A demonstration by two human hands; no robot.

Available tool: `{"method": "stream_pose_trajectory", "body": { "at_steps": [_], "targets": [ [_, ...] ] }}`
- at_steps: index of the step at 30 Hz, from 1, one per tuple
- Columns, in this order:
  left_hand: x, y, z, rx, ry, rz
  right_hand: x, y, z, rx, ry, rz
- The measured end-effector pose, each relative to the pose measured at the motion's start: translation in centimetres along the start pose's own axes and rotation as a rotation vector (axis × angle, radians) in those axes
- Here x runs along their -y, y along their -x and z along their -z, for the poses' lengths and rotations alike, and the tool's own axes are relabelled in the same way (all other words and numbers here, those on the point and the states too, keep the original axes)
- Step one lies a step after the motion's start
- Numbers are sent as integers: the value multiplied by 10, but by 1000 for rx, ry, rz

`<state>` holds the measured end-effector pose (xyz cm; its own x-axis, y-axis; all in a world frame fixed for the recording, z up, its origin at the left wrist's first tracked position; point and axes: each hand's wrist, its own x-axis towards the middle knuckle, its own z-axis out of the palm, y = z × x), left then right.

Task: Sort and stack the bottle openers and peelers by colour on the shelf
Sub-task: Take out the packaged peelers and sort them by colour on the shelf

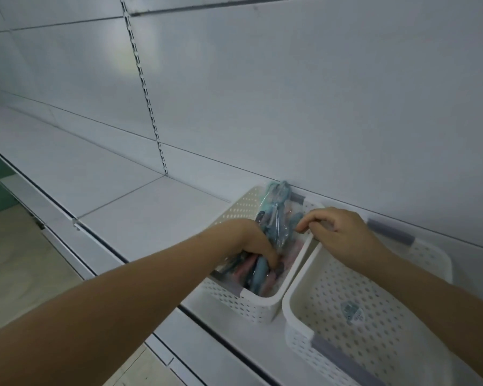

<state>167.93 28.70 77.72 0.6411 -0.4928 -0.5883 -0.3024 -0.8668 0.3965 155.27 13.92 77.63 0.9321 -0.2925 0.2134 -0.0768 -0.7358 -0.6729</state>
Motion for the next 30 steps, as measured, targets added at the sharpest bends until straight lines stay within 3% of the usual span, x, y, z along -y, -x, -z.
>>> {"method": "stream_pose_trajectory", "body": {
  "at_steps": [6, 17, 20, 24, 30],
  "targets": [
    [10, -6, 14, 335, 398, -64, 0, 0, 1, -91, -37, -39],
    [-2, -2, 5, 487, 564, -139, -1, 4, -1, -300, -126, -62],
    [-6, 2, 2, 534, 633, -163, -4, 3, -1, -333, -31, -43],
    [-5, 1, -2, 464, 710, -159, -16, -1, -7, -315, 235, -81],
    [0, 6, 10, 503, 862, -210, -12, 0, -10, -235, 291, -114]
  ]
}}
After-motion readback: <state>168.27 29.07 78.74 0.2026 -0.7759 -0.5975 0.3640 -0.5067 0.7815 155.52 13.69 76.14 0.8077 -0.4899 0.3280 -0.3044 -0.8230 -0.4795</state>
